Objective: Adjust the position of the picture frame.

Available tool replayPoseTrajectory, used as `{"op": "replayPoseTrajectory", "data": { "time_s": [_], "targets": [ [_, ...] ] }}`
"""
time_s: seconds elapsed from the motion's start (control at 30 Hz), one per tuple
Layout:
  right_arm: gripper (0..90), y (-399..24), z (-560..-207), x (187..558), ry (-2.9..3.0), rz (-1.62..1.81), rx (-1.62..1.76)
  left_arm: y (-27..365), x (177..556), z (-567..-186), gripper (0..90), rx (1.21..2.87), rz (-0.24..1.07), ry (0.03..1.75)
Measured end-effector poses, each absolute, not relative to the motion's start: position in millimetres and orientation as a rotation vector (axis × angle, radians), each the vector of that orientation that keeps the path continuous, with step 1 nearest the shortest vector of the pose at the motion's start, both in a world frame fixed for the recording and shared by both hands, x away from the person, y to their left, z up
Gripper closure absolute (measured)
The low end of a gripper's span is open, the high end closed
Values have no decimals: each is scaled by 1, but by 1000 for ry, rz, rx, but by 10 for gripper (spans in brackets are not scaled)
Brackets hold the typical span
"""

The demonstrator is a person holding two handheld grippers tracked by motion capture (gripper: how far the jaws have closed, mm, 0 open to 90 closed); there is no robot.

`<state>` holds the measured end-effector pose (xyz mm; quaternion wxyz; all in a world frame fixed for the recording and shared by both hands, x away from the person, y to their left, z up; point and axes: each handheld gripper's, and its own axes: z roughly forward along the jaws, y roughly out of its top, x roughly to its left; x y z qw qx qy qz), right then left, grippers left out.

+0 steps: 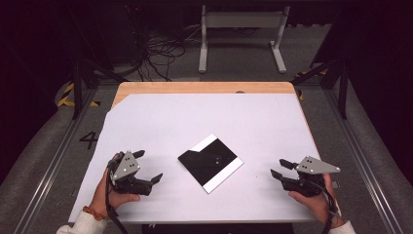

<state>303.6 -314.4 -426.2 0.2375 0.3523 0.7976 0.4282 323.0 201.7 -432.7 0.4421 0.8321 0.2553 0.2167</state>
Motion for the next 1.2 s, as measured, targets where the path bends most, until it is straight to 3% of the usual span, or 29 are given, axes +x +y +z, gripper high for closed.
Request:
{"op": "replayPoseTrajectory", "data": {
  "time_s": [0.13, 0.3, 0.4, 0.6, 0.73, 0.9, 1.2],
  "targets": [
    [519, -310, -428, 306, 2201, 1174, 960, 197, 328, -442, 120, 2056, 421, 655],
    [762, -297, -430, 315, 2259, 1175, 923, 187, 342, -447, 207, 2097, 365, 654],
    [855, -285, -434, 326, 2318, 1185, 915, 181, 358, -446, 257, 2114, 326, 676],
    [887, -254, -439, 339, 2392, 1157, 882, 171, 397, -451, 638, 2178, 279, 719],
    [899, -234, -443, 348, 2423, 1150, 863, 163, 413, -452, 780, 2188, 289, 719],
    [900, -221, -451, 350, 2462, 1108, 851, 156, 426, -458, 835, 2228, 282, 742],
    [900, -219, -458, 352, 2462, 1062, 850, 146, 436, -461, 820, 2287, 248, 656]
  ]
}}
